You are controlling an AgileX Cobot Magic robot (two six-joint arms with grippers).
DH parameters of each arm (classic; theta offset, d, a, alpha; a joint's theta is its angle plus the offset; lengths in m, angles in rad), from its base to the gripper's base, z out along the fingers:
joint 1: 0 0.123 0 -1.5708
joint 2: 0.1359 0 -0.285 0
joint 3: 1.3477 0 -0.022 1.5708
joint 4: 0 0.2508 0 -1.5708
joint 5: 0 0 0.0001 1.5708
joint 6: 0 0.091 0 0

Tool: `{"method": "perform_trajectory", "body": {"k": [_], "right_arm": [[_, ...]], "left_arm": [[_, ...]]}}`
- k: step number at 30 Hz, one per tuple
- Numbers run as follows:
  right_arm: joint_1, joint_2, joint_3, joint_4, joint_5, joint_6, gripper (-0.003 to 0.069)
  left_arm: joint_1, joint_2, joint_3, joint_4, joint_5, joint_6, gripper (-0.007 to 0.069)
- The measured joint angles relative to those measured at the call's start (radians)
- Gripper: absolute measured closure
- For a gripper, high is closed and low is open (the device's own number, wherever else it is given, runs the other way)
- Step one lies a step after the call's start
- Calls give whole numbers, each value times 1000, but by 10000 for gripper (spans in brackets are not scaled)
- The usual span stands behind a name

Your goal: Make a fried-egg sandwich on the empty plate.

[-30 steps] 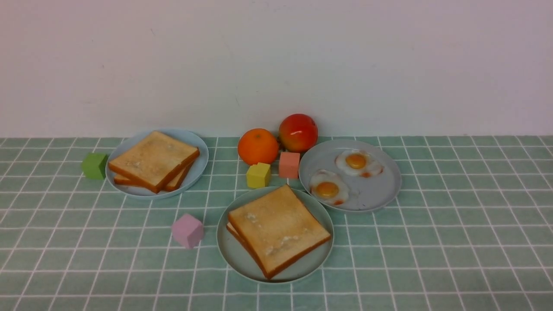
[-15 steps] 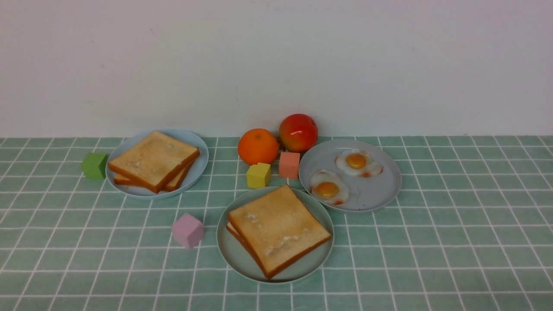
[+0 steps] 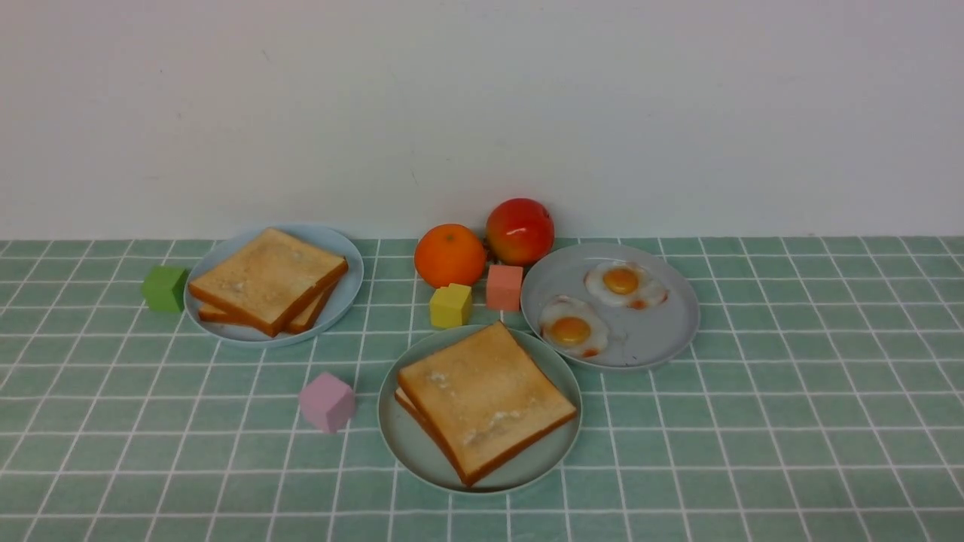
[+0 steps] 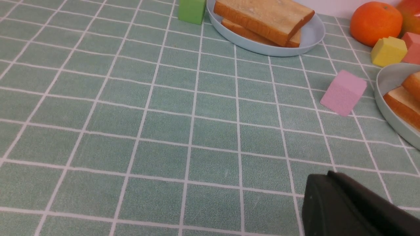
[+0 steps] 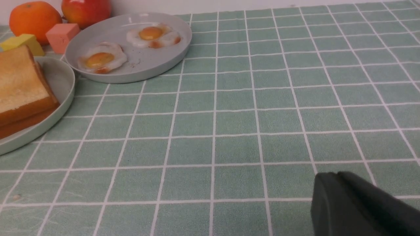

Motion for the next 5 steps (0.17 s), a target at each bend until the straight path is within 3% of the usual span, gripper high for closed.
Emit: {"method": "perform_trajectory", "body": {"k": [5], "right_arm": [[0, 0, 0, 0, 0, 0, 627]], "left_arm": [[0, 0, 0, 0, 0, 0, 618]]}}
